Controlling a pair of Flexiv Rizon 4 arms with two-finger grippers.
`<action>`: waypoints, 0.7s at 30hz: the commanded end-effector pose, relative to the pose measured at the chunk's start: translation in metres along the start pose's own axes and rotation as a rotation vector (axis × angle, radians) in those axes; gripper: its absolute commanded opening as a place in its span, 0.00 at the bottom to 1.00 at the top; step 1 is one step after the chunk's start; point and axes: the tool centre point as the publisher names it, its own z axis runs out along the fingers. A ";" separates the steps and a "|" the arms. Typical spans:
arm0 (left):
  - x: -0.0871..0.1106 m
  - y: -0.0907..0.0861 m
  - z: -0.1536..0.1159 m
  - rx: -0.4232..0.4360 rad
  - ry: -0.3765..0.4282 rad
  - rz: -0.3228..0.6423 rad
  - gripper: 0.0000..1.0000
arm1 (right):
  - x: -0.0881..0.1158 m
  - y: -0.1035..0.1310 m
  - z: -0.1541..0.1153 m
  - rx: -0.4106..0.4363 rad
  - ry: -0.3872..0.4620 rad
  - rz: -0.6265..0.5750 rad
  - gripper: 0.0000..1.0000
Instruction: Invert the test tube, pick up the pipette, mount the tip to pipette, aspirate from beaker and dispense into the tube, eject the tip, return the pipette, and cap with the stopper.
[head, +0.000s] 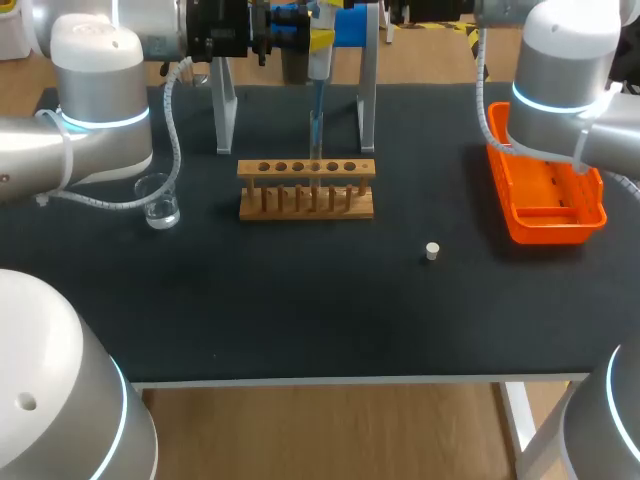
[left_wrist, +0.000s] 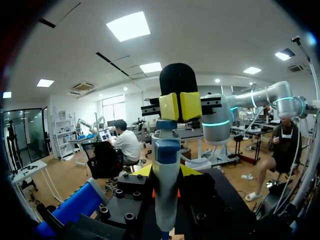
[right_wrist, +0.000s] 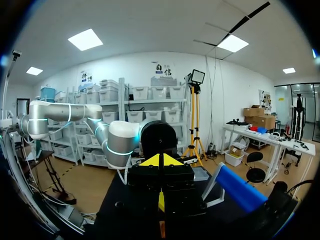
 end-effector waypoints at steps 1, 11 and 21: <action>-0.002 -0.004 -0.001 0.003 0.004 0.001 0.00 | -0.001 -0.007 0.000 0.003 0.001 0.005 0.00; -0.002 -0.004 -0.001 0.003 0.004 0.001 0.00 | -0.001 -0.009 -0.001 0.010 0.000 0.007 0.00; -0.002 -0.004 -0.001 0.003 0.004 0.001 0.00 | -0.002 -0.016 0.000 0.019 0.000 0.018 0.00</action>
